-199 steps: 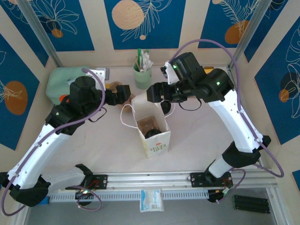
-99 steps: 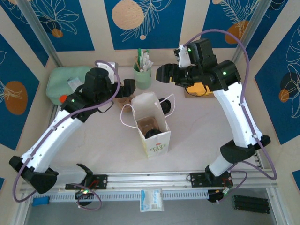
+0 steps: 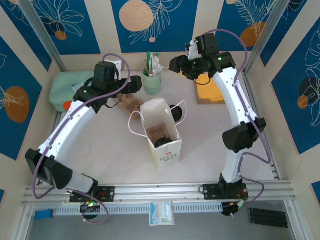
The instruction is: Pack the takeout coffee
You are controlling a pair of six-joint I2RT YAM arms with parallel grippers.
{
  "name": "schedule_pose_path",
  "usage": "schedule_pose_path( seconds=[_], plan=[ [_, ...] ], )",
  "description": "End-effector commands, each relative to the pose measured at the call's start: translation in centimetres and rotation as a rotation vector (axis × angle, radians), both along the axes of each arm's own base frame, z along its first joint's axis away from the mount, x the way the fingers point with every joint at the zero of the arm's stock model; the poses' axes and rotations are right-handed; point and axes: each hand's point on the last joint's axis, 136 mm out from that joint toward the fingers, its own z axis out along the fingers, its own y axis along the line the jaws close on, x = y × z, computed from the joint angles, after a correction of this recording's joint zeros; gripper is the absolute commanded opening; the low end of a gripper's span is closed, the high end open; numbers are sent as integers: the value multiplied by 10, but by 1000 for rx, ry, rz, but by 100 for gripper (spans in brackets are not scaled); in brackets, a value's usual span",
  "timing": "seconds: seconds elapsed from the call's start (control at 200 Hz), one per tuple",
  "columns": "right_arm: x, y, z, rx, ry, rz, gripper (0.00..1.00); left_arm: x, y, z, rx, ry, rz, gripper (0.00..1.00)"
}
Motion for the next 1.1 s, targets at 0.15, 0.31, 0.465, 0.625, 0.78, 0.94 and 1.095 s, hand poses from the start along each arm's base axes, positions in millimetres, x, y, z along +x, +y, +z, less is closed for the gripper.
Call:
schedule_pose_path(
  seconds=[0.15,0.31,0.465,0.625,0.78,0.94,1.095],
  plan=[
    [60,-6,-19,134,30,-10,48,18,-16,13,-75,-9,-54,99],
    [93,-9,-42,184,71,-27,39,19,-20,10,-92,8,-60,99],
    [112,-4,-59,244,101,-12,38,21,-27,9,-141,27,-69,99],
    [125,4,-76,296,130,7,37,24,-36,6,-190,54,-87,99],
    [134,15,-87,342,143,30,37,28,-40,2,-204,72,-84,99],
    [140,24,-95,363,138,46,37,30,-41,-1,-217,84,-76,100],
    [146,31,-101,387,138,53,38,32,-42,-3,-226,94,-71,99]
  ],
)
